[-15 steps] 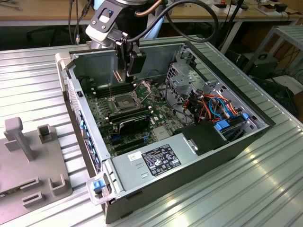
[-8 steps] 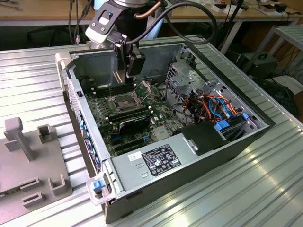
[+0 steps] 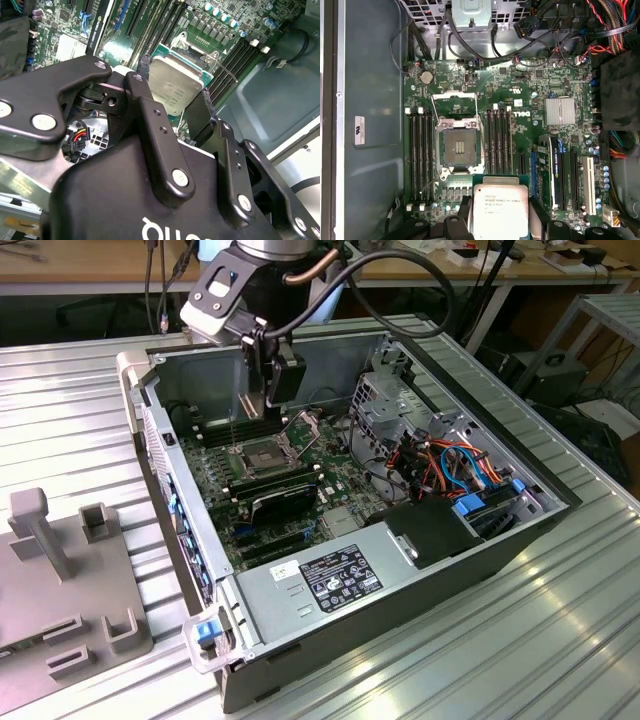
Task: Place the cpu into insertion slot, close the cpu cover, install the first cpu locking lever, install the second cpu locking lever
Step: 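Place the cpu into insertion slot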
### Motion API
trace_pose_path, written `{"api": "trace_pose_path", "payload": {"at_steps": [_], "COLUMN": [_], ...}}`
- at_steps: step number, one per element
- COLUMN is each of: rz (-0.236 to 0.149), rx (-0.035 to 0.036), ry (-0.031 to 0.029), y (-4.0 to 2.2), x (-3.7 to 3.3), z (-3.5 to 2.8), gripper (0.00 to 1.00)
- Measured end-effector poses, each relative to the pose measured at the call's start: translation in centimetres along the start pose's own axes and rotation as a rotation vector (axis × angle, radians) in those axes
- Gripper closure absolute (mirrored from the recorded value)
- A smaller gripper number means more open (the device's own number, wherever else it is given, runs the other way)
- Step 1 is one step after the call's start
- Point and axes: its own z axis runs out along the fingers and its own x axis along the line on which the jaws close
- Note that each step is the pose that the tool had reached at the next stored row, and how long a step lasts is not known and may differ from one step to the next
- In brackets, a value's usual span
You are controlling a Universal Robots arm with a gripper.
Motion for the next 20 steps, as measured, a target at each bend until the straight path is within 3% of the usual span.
{"api": "trace_pose_path", "payload": {"at_steps": [12,20], "rz": [0.005,0.01], "rx": [0.0001,0.0003], "ry": [-0.0002,-0.0008], "y": [-0.03,-0.05], "x": [0.02,0.04], "z": [0.6,1.36], "gripper": [0.46,0.46]}}
